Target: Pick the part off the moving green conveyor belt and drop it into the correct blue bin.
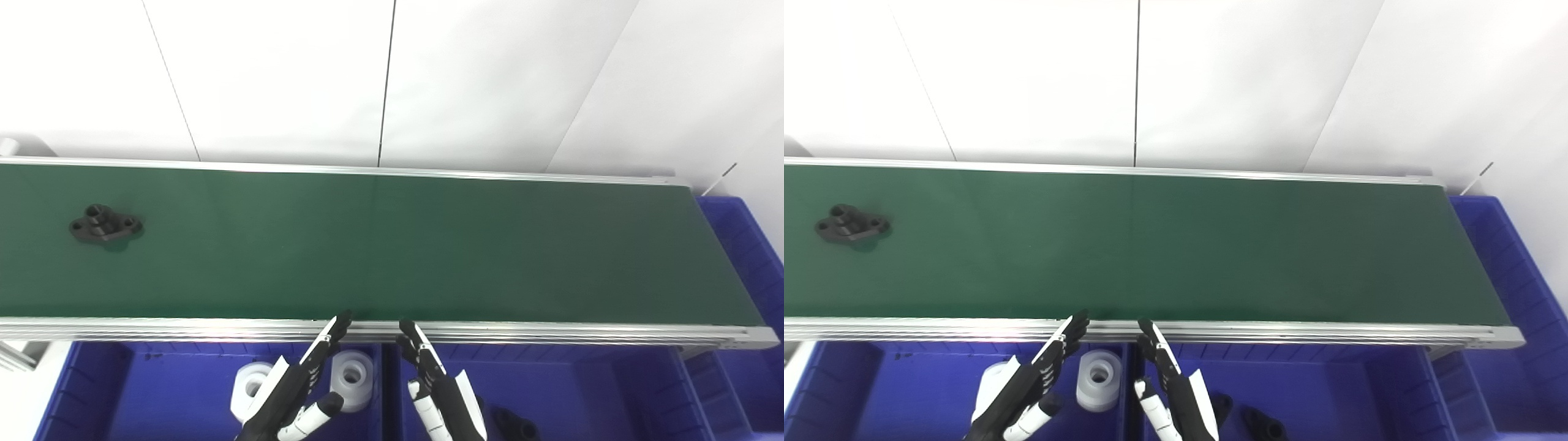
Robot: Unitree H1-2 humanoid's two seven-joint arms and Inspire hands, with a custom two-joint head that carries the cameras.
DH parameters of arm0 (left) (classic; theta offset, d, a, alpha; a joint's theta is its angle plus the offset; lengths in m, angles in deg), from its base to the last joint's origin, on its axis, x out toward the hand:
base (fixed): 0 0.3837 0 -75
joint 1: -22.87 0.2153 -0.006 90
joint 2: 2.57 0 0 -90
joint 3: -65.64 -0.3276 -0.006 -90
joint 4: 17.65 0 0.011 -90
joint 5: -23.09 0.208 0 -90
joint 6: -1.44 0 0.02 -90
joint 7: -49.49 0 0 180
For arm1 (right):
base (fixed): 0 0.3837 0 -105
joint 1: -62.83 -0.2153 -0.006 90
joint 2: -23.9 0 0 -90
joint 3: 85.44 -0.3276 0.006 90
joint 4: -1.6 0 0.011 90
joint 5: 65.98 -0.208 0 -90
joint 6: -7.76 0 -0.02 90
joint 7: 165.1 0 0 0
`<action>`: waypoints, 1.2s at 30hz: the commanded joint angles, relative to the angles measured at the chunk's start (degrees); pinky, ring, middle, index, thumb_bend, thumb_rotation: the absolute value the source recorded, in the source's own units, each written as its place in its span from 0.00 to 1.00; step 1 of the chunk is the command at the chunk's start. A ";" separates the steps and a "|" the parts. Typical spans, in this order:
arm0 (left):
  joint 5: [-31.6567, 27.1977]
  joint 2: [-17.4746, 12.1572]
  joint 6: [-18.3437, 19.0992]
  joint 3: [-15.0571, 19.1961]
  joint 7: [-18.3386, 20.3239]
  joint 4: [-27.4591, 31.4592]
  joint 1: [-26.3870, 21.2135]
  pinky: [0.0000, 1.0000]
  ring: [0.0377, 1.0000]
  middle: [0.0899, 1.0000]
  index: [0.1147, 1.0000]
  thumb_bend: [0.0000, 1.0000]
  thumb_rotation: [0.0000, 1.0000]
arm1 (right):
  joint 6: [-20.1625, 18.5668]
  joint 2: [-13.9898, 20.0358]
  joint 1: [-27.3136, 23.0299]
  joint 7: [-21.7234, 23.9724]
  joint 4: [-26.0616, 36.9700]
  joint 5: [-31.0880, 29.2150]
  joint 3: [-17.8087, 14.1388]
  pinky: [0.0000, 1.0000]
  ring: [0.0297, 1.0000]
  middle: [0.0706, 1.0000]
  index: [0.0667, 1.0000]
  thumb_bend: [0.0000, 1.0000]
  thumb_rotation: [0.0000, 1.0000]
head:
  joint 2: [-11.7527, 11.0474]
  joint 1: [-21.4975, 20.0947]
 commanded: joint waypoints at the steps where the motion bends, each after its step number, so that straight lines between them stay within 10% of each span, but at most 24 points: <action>1: -0.78 0.07 -0.42 -0.18 0.51 1.61 -0.18 1.00 1.00 1.00 1.00 0.78 0.90 | 1.52 -0.70 0.03 0.49 1.67 -0.33 -0.11 0.93 0.94 0.97 0.96 0.66 1.00 | 0.17 0.15; 36: 0.44 0.57 0.48 -0.32 0.40 2.08 -0.77 1.00 1.00 1.00 1.00 0.78 0.91 | -0.54 -0.84 0.34 2.88 3.72 -0.69 -1.71 0.92 0.94 0.96 0.97 0.64 1.00 | 2.39 1.62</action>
